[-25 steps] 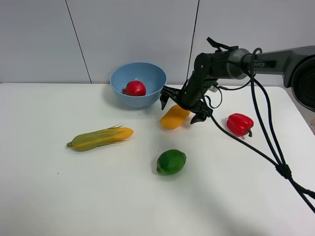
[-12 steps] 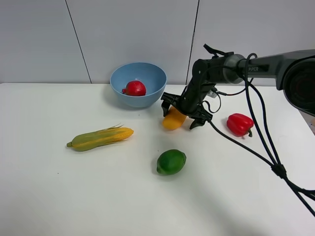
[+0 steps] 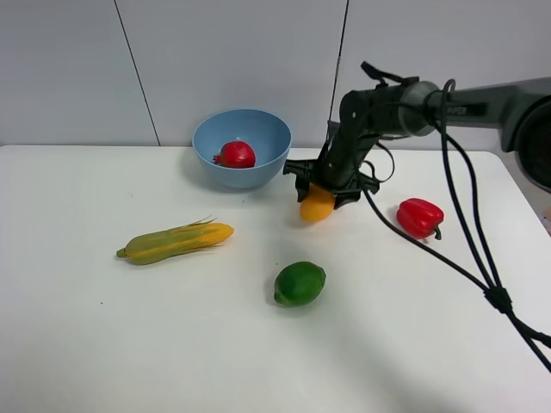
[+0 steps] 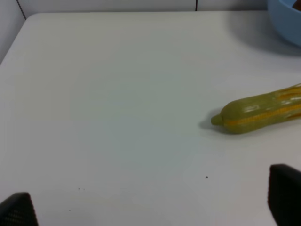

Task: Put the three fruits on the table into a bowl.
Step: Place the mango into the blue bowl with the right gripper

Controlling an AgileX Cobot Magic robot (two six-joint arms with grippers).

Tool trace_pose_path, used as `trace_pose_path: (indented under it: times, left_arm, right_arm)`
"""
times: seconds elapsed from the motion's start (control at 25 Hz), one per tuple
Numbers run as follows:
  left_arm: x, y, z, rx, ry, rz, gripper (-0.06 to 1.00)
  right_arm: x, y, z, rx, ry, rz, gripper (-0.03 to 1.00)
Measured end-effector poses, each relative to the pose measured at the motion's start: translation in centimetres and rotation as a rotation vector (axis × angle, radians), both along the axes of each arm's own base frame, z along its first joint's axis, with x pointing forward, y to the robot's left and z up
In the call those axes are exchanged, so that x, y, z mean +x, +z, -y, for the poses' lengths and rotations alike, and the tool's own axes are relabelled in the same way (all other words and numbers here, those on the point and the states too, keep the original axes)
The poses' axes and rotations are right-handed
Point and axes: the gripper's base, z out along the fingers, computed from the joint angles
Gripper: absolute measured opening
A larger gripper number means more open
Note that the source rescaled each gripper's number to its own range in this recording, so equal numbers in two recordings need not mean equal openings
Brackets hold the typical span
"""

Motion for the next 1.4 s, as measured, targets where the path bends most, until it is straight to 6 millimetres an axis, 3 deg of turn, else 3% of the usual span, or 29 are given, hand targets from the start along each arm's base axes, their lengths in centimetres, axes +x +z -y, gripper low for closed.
trace_pose_path:
  times: [0.2, 0.32, 0.4, 0.52, 0.68, 0.92, 1.08, 1.4]
  left_arm:
    - [0.0, 0.0, 0.0, 0.000, 0.000, 0.000, 0.99]
    - [0.0, 0.0, 0.0, 0.000, 0.000, 0.000, 0.99]
    - [0.0, 0.0, 0.0, 0.000, 0.000, 0.000, 0.99]
    - [0.0, 0.0, 0.0, 0.000, 0.000, 0.000, 0.99]
    - [0.0, 0.0, 0.0, -0.001, 0.000, 0.000, 0.99]
    - [0.0, 0.0, 0.0, -0.001, 0.000, 0.000, 1.00]
    - [0.0, 0.0, 0.0, -0.001, 0.000, 0.000, 1.00]
    - [0.0, 0.0, 0.0, 0.000, 0.000, 0.000, 1.00]
  right_arm:
    - [-2.4, 8.3, -0.2, -0.024, 0.243, 0.149, 0.00]
    - [-4.0, 12.3, -0.6, 0.006, 0.302, 0.253, 0.00]
    - [-4.1, 14.2, -0.9, 0.044, 0.301, 0.364, 0.00]
    - [-3.5, 15.4, -1.5, 0.089, 0.279, 0.508, 0.00]
    - [-1.6, 13.7, -2.9, 0.123, 0.253, 0.633, 0.00]
    - [2.3, 8.6, -6.7, 0.137, 0.265, 0.677, 0.00]
    - [4.6, 6.3, -9.1, 0.150, 0.280, 0.708, 0.00]
    - [5.4, 4.5, -9.9, 0.093, 0.345, 0.693, 0.00]
